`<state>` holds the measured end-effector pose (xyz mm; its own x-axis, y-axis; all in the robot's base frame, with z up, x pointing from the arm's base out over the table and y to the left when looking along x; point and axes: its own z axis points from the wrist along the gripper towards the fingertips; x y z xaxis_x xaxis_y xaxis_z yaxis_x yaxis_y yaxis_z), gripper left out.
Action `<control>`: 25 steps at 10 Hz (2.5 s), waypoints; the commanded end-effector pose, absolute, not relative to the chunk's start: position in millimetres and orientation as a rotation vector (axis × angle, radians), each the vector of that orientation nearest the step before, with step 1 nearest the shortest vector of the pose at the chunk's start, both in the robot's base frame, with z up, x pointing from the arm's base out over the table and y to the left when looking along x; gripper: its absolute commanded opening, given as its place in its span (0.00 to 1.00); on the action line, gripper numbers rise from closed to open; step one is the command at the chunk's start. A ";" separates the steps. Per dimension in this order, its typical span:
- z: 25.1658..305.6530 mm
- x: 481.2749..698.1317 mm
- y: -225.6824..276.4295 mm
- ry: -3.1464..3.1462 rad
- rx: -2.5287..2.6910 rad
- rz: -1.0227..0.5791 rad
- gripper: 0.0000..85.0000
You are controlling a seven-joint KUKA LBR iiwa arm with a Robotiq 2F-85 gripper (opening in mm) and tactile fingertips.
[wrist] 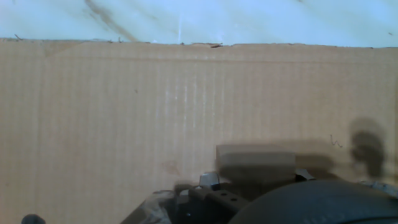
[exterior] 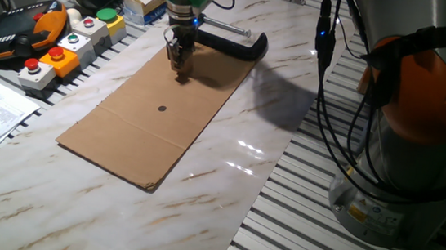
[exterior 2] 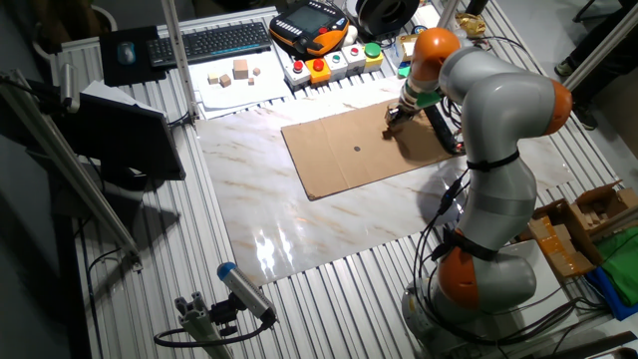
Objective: Hold a small block with the gripper and sweep it from left to right on the table
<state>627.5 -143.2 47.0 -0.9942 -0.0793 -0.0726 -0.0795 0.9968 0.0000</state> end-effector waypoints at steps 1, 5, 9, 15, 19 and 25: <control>45.7 626.9 -141.9 3.068 -0.120 0.010 0.01; 46.4 627.6 -137.4 3.070 -0.116 0.015 0.01; 46.5 629.0 -132.5 3.073 -0.113 0.020 0.01; 46.5 630.4 -122.6 3.078 -0.102 0.025 0.01; 45.2 630.2 -118.9 3.079 -0.099 0.028 0.01; 46.0 630.7 -114.0 3.082 -0.092 0.028 0.01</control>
